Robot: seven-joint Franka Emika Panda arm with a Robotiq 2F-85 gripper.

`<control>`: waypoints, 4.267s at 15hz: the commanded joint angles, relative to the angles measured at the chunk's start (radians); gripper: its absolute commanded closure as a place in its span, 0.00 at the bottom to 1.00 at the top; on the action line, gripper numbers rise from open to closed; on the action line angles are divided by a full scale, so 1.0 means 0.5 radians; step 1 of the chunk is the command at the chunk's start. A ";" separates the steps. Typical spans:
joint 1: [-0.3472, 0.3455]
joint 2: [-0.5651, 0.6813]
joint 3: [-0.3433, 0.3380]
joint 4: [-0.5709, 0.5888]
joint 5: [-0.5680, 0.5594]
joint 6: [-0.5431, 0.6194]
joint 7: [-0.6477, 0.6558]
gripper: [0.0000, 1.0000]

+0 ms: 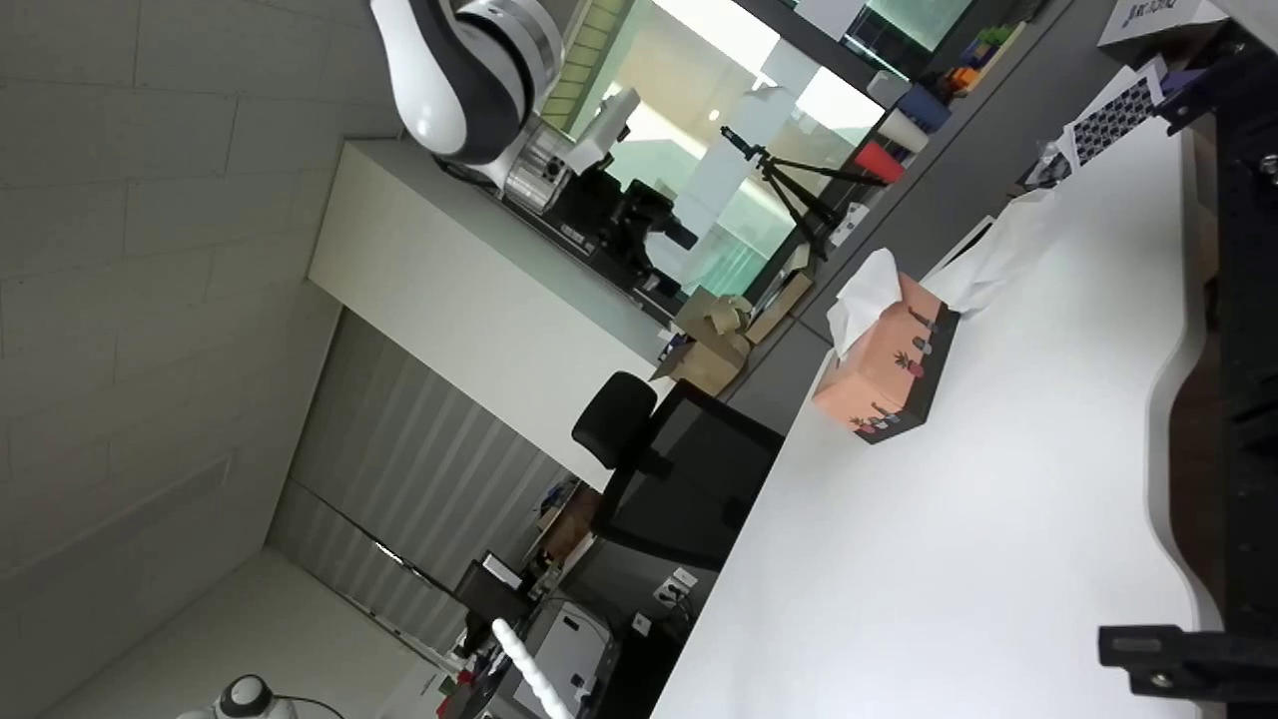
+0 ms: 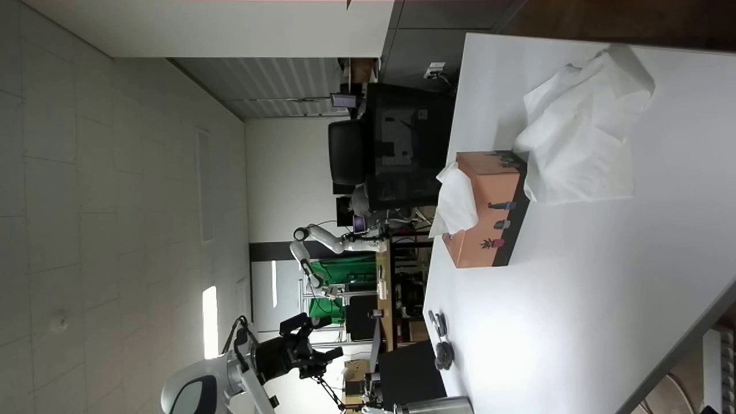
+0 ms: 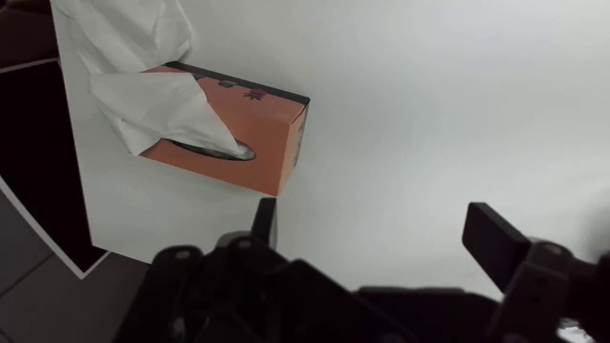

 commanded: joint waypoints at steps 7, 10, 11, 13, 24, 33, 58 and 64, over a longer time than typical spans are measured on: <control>-0.298 0.779 -0.159 0.350 -0.252 0.493 0.795 0.00; -0.295 0.979 -0.305 0.474 -0.151 0.575 0.884 0.00; -0.289 1.033 -0.350 0.514 -0.110 0.594 0.914 0.03; -0.249 0.979 -0.390 0.432 -0.085 0.602 0.790 0.01; -0.217 1.015 -0.420 0.447 -0.071 0.618 0.763 0.00; -0.303 1.458 -0.480 0.936 0.722 0.659 1.005 0.00; -0.307 2.140 -0.551 1.719 1.137 -0.104 1.819 0.96; -0.250 2.041 -0.534 1.701 1.096 -0.095 1.763 1.00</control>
